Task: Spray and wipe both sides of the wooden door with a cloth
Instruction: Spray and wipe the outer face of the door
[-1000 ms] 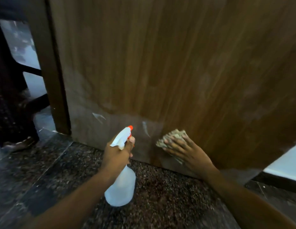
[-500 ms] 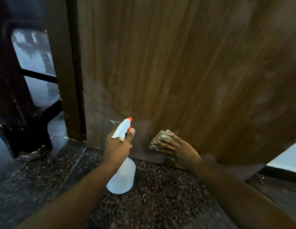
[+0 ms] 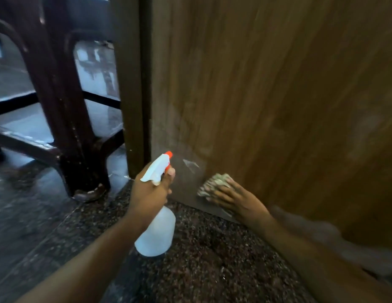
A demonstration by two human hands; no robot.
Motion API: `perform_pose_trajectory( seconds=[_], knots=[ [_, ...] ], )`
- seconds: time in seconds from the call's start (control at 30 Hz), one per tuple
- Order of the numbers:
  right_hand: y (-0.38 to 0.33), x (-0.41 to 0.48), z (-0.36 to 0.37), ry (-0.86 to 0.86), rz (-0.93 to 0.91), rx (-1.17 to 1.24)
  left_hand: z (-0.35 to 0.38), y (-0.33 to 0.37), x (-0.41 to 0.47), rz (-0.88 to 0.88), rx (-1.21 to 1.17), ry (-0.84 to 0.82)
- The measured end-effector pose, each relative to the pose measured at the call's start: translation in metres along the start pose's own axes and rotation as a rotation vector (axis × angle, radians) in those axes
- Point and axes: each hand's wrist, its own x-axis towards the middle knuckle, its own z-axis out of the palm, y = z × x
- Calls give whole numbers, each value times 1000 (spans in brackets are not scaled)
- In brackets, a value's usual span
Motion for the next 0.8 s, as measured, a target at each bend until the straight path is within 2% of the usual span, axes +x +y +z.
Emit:
perform_pose_trajectory(
  seconds=[0.07, 0.13, 0.23, 0.3, 0.4, 0.47, 0.53, 0.6, 0.67, 0.7, 0.73, 0.8],
  knots=[
    [1, -17, 10, 182, 119, 39, -9, -2, 4, 12, 3, 8],
    [9, -21, 1, 295, 320, 106, -17, -5, 8, 14, 21, 30],
    [23, 40, -42, 451, 531, 200, -24, -12, 12, 62, 6, 8],
    [20, 85, -68, 387, 436, 203, -28, -14, 12, 70, -27, -3],
    [-12, 105, -57, 179, 79, 66, -31, -11, 12, 63, -51, -1],
    [-12, 89, -42, 194, -13, 39, -34, -9, 13, 59, -53, 16],
    [4, 69, -45, 295, 63, 111, -39, -11, 13, 54, -42, 30],
    [35, 64, -67, 426, 266, 145, -42, -14, 12, 54, -34, 27],
    [71, 89, -109, 587, 473, 170, -43, -17, 13, 58, -53, 28],
    [87, 111, -132, 648, 520, 193, -42, -20, 15, 62, -58, 29],
    [97, 135, -153, 656, 526, 191, -41, -21, 17, 65, -61, 28],
    [98, 175, -177, 573, 427, 103, -40, -21, 21, 67, -72, 31]
  ],
)
